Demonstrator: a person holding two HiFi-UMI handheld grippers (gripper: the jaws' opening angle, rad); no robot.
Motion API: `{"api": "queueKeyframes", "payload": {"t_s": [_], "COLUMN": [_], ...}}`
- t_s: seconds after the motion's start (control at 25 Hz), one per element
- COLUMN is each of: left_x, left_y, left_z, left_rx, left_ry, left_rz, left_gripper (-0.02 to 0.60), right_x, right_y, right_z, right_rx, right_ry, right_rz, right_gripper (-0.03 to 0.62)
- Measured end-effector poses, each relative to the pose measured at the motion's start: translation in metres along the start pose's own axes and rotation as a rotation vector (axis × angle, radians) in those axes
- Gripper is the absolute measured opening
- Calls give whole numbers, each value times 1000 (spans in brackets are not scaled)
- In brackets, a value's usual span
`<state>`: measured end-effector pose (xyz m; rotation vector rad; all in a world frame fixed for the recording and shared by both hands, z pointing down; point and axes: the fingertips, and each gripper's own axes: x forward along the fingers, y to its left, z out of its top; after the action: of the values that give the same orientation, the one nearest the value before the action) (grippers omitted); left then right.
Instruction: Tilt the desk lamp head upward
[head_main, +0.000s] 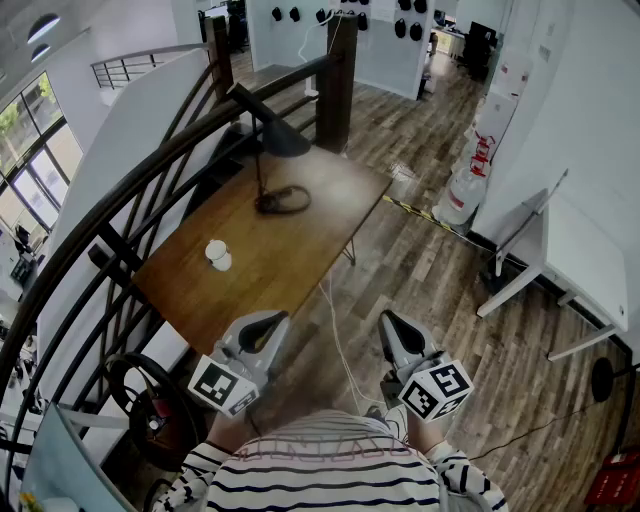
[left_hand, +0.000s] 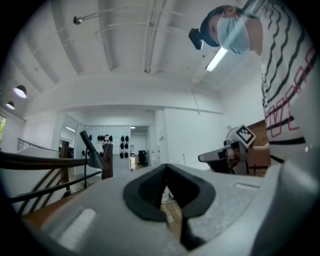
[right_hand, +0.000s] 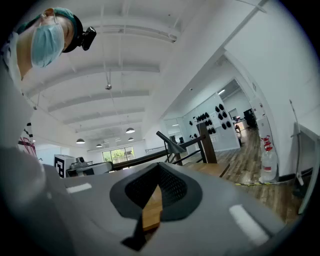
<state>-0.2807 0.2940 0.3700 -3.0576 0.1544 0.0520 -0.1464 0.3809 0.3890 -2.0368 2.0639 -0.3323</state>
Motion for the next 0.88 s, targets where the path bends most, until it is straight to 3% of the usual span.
{"api": "queueKeyframes", "payload": {"t_s": [0.32, 0.44, 0.64, 0.72, 0.88], "left_x": [36, 59, 108, 131, 176], "left_y": [20, 29, 45, 49, 55], "left_z": [-21, -24, -25, -26, -36], "left_rx": [-28, -16, -6, -4, 2], "left_ry": [0, -1, 3, 1, 14], "left_rz": [-8, 30, 87, 120, 165], "left_gripper": [3, 5, 6, 60, 71], "right_x": [30, 46, 73, 81, 98], "right_y": [-36, -59, -97, -118, -163], "right_z": [5, 8, 23, 30, 42], "right_rx": [3, 32, 6, 3, -2], "right_ry": [-23, -14, 18, 27, 42], "right_rz": [22, 65, 152, 185, 238], "right_gripper": [-2, -5, 66, 80, 118]}}
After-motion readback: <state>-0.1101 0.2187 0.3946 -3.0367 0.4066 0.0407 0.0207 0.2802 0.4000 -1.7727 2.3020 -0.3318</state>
